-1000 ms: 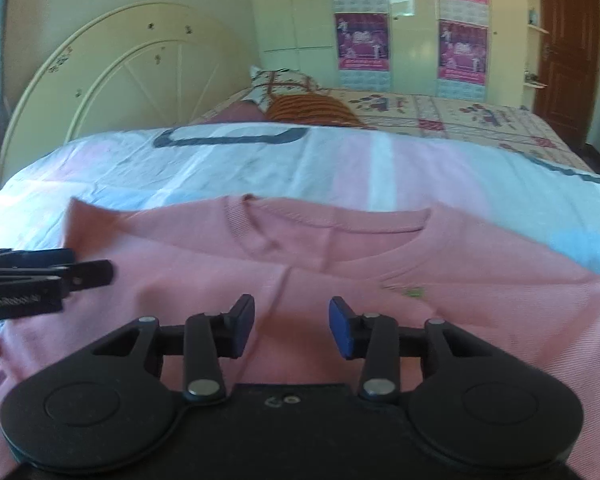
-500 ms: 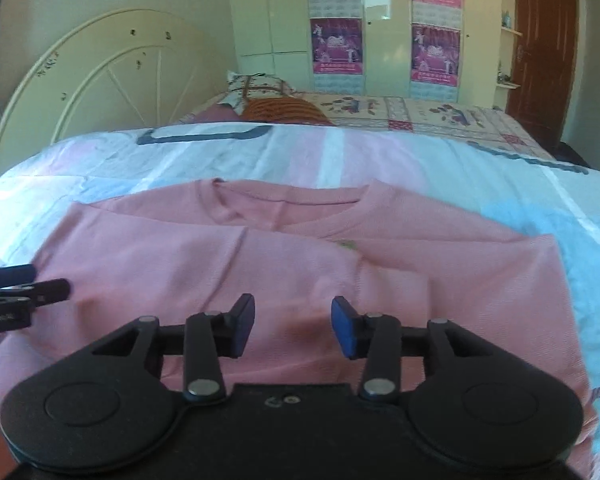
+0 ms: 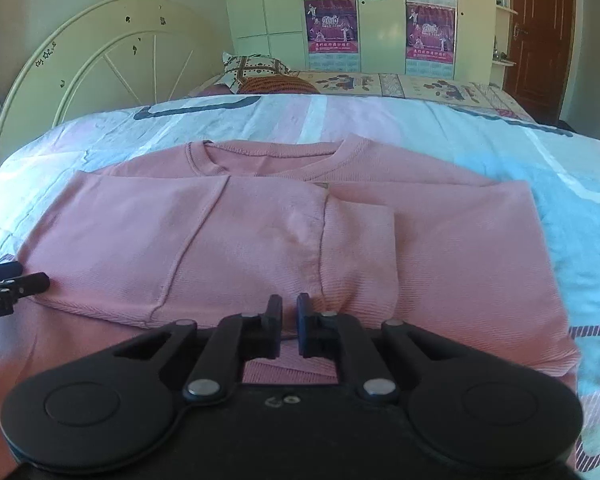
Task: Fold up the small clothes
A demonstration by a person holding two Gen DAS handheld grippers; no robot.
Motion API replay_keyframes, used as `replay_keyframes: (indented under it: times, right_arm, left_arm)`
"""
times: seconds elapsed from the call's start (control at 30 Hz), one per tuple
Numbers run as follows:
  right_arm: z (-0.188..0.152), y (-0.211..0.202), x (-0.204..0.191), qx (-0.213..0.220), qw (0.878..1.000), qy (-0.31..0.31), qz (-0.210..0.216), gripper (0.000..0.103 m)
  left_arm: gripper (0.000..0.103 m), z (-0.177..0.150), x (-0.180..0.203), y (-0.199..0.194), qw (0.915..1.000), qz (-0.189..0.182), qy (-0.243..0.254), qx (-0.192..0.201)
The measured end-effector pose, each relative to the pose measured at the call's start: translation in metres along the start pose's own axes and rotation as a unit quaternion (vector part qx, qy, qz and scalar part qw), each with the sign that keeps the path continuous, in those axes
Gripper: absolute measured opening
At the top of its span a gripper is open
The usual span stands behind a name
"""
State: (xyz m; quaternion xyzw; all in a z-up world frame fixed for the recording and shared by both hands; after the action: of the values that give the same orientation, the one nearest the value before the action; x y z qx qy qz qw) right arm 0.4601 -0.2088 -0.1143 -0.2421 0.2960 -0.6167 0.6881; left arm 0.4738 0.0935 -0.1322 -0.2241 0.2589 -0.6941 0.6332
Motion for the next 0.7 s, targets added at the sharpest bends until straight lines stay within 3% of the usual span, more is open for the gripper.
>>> replay_keyframes:
  times: [0.07,0.13,0.17,0.23,0.3,0.33,0.5,0.57,0.6,0.7]
  right_arm:
    - [0.000,0.000,-0.004,0.004,1.000,0.009,-0.007,0.008]
    - [0.002,-0.007,-0.008,0.028,0.999,0.011,-0.031,0.033]
    - [0.003,-0.010,-0.007,0.043,0.998,0.012,-0.043,0.040]
    - [0.003,-0.006,0.001,0.032,0.998,0.020,-0.052,0.037]
    - [-0.002,0.011,0.015,-0.014,0.998,0.027,-0.051,0.037]
    - [-0.002,0.011,0.017,-0.008,0.999,0.028,-0.046,0.037]
    - [0.005,-0.004,0.015,0.016,0.998,0.033,-0.055,0.037]
    - [-0.001,0.008,0.017,-0.016,0.997,0.038,-0.059,0.036]
    - [-0.005,0.015,0.017,-0.032,0.997,0.035,-0.066,0.039]
    - [-0.008,0.016,0.012,-0.026,0.997,0.014,-0.078,0.039]
  left_arm:
    - [0.066,-0.001,0.003,0.001,0.9999,0.005,0.013,-0.001]
    - [0.066,0.002,0.006,0.000,0.9998,0.010,0.014,-0.003]
    - [0.066,0.006,0.006,-0.003,0.9999,0.010,0.011,0.005]
    - [0.066,0.014,0.007,-0.004,0.9996,0.009,0.012,0.023]
    - [0.066,0.017,0.005,0.010,0.9999,0.010,0.011,-0.005]
    - [0.066,0.017,0.004,0.017,0.9997,0.007,0.012,-0.019]
    - [0.066,0.016,0.009,0.002,0.9997,0.003,0.023,0.002]
    - [0.066,0.007,0.012,0.008,0.9993,0.005,0.034,-0.016]
    - [0.067,0.004,0.013,0.007,0.9992,0.007,0.038,-0.006]
    - [0.068,0.004,0.014,0.008,0.9991,0.009,0.042,-0.004]
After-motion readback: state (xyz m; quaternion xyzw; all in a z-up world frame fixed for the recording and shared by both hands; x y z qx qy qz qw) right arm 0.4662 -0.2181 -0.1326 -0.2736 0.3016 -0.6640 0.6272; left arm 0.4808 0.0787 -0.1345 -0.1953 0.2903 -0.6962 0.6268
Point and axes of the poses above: each gripper's, at about its wrist camera, not at the fingertips, and y roughly the way its jaws point, x to its right, z to its top, the point moved 2 cm from there along y, roughly the way its jaws point, and after that the axes turned 4 degrees about z, right-handed, at the moved point
